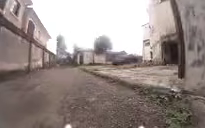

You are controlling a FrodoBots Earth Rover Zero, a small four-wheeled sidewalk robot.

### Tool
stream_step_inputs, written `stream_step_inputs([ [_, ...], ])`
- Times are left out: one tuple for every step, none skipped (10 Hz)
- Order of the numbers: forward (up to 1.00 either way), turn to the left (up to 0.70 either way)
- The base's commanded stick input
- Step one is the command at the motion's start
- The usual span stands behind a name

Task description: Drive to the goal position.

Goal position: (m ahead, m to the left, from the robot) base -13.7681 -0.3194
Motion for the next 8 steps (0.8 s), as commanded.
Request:
stream_step_inputs([
  [0.7, 0.27],
  [0.7, 0.27],
  [0.7, 0.27],
  [0.7, 0.27],
  [0.7, 0.27],
  [0.7, 0.27],
  [0.7, 0.27],
  [0.7, 0.27],
])
